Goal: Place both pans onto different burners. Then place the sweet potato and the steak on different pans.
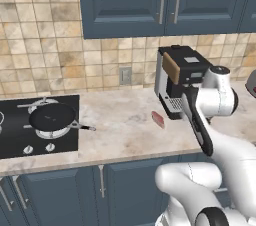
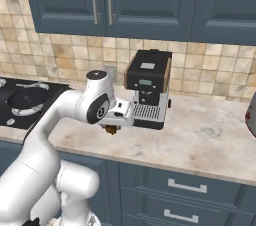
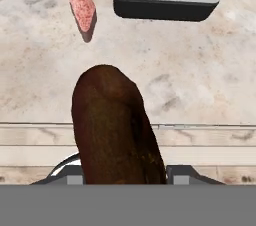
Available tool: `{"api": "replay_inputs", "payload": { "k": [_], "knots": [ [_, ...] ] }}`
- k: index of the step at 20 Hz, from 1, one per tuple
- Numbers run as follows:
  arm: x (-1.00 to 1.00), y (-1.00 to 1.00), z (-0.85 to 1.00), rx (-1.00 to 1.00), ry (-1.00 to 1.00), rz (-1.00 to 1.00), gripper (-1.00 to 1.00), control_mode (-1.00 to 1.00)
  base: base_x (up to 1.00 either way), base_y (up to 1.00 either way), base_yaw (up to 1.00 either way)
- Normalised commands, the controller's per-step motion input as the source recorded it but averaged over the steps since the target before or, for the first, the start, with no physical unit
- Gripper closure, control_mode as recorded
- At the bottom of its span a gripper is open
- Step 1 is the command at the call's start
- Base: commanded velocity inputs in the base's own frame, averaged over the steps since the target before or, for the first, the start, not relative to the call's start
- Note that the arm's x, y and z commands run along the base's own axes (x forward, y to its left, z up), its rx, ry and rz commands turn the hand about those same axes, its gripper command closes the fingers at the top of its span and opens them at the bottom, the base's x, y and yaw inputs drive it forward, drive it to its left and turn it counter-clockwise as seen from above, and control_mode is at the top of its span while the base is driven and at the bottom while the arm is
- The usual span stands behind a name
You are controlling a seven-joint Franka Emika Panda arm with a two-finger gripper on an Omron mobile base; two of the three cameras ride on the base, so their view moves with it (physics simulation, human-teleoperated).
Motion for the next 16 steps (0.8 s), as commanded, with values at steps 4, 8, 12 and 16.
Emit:
{"api": "replay_inputs", "payload": {
  "k": [4,8,12,16],
  "knots": [
    [-0.56,0.00,0.21,0.00,-0.01,-0.07,1.00,-1.00,0.00,0.00,0.00],
    [0.00,0.00,0.00,0.00,0.00,0.00,1.00,1.00,-0.58,0.42,-0.06],
    [0.00,0.00,0.00,0.00,0.00,0.00,1.00,1.00,-0.60,0.95,-0.09],
    [0.00,0.00,0.00,0.00,0.00,0.00,1.00,1.00,-0.29,1.00,-0.03]
  ]
}}
